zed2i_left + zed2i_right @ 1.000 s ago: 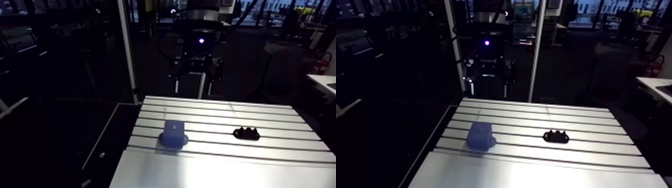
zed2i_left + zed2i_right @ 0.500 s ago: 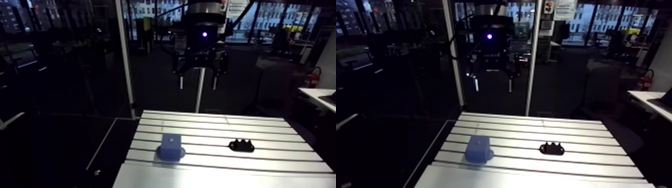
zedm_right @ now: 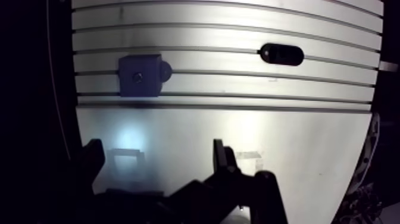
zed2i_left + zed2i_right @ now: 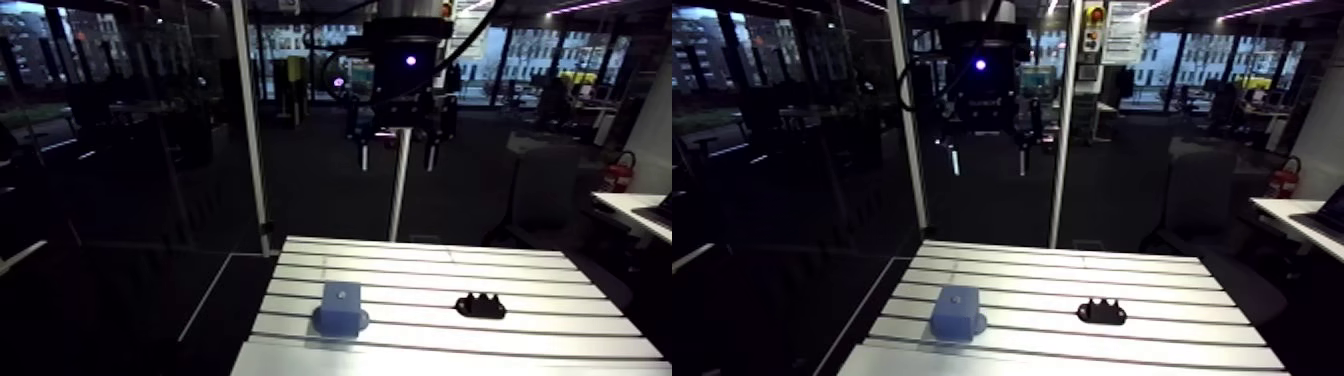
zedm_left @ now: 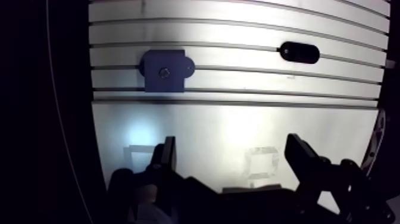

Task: Pick up the M10 bolt and insert it into the hex recess until seated.

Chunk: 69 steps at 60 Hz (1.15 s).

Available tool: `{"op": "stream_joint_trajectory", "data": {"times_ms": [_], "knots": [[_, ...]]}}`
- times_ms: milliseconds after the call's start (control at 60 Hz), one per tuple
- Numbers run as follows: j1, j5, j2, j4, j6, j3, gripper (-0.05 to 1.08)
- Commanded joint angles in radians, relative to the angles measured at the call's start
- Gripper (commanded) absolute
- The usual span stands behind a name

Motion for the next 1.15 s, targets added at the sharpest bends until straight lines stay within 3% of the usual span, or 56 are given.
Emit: {"op": "stream_joint_trajectory", "data": {"times_ms": [17,400,1150], "knots": [[-0.013,-0.004,0.007,0.021,-0.005,-0.033,0.01],[-0.024,0.000,0.052,0.076,-0.025,-0.088,0.01],[-0.021,0.005,0.040,0.072,-0.025,-0.060,0.01]]}}
